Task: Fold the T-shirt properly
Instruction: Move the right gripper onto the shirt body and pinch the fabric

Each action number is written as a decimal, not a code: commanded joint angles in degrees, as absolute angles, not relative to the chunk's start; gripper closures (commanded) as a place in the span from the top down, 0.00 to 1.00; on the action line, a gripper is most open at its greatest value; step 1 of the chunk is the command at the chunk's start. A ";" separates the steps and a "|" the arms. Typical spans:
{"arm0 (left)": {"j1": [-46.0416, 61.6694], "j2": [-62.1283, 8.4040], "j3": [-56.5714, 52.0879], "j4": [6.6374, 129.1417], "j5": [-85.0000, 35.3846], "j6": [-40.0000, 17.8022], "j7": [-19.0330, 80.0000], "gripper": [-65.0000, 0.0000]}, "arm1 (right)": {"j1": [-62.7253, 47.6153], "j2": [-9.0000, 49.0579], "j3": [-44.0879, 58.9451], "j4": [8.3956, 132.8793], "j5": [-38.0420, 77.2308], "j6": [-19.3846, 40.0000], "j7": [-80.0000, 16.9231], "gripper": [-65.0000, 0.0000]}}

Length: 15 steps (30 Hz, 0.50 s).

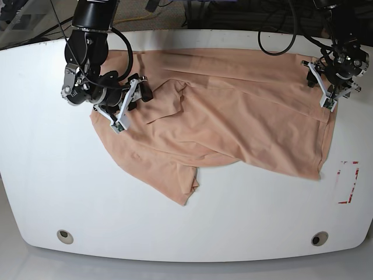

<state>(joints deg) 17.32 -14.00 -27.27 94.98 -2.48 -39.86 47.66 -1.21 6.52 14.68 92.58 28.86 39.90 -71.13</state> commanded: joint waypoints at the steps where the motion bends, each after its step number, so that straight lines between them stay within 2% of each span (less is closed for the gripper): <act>1: 17.89 -14.55 -27.38 95.16 -1.01 -40.00 49.54 0.53 | 0.57 7.52 14.81 94.55 29.93 40.00 -71.16 0.51; 7: 19.03 -14.64 -27.38 95.16 -1.01 -40.00 49.54 0.53 | 3.30 7.69 14.81 93.76 29.49 40.00 -71.25 0.51; 15: 19.30 -14.64 -27.38 95.16 -1.01 -40.00 49.54 0.53 | 6.02 8.66 14.37 85.14 29.58 40.00 -69.14 0.51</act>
<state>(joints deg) 18.59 -14.20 -27.38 95.15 -2.85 -39.70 46.85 4.75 8.05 14.46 84.84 28.64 39.92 -70.85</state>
